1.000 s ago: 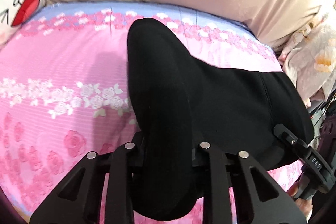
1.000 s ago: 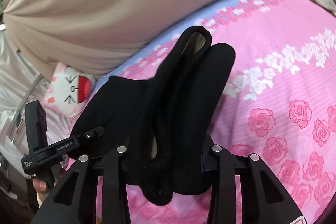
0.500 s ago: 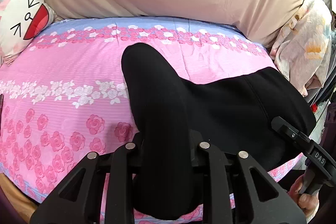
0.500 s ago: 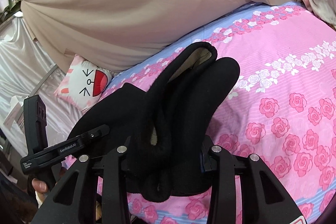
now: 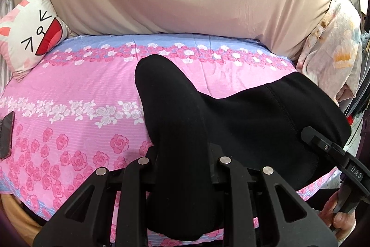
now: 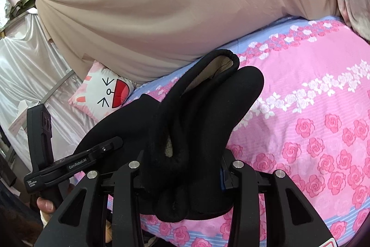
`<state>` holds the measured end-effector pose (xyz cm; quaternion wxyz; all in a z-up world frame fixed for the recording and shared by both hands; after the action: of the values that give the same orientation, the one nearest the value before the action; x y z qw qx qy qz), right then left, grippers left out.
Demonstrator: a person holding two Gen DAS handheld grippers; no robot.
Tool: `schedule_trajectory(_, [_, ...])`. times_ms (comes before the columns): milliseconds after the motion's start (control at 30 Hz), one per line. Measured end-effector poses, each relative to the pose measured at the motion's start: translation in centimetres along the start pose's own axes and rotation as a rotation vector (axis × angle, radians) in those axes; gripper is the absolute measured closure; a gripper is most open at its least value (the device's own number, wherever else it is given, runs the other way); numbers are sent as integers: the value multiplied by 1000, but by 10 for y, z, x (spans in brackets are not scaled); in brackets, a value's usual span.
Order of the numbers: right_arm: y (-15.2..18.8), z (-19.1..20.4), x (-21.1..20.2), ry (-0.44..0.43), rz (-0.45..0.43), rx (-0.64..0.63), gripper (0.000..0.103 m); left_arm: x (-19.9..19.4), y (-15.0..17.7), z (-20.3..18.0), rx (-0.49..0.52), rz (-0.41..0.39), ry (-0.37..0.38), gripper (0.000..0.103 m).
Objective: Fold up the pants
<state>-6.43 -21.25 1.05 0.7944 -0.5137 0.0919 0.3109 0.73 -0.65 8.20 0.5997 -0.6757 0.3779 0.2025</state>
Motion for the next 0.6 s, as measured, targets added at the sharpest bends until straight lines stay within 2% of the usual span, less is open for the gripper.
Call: schedule_trajectory(600, [-18, 2, 1, -10, -30, -30, 66, -2, -18, -4, 26, -33, -1, 80])
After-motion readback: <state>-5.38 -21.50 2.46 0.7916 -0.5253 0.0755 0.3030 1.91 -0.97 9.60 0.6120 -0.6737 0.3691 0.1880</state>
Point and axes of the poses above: each gripper's, at about its wrist camera, not at the fingertips, and x roughly the way its jaws point, z to its left, y to its underside, the point moved 4 cm from there along x, roughly the way its jaws point, and after that the axes turned 5 degrees about -x, right-handed, at the moved point
